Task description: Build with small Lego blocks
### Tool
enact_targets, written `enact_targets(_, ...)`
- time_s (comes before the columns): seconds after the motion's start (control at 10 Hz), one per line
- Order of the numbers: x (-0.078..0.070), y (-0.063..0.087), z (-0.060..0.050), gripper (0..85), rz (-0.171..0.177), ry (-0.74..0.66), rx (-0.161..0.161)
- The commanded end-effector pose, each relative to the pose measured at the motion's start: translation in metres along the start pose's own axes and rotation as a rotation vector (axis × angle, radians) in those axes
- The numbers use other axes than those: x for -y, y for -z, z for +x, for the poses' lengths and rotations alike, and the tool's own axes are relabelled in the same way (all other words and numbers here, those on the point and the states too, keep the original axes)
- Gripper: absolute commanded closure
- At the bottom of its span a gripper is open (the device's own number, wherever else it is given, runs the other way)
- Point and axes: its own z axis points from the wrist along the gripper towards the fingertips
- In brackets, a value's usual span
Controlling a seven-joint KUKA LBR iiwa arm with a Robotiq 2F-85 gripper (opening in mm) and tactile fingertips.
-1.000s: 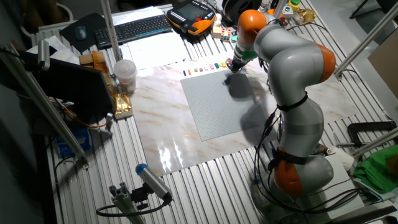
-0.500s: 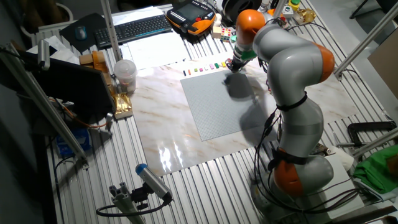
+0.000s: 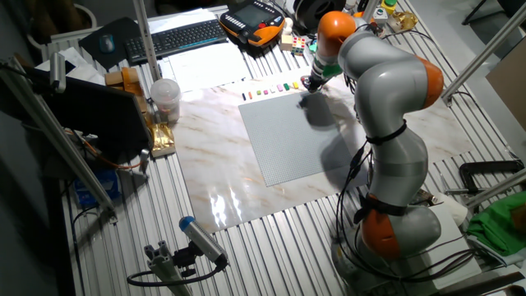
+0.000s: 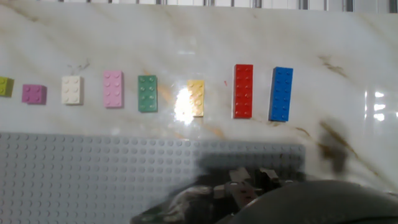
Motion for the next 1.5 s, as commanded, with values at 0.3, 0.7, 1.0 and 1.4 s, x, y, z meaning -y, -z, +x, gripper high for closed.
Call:
enact_targets(0.3,0.007,-0.008,-0.017,36.0,-0.007,-0.015,0.025)
enact_targets(0.7,0.019,-0.018,-0.031,36.3,-0.011,-0.005,0.02)
enact_targets(1.0,0.021,-0.022,-0.034,36.3,-0.01,-0.014,0.019)
enact_targets(1.4,0.021,-0.02,-0.037,37.7,-0.011,-0.02,0.003)
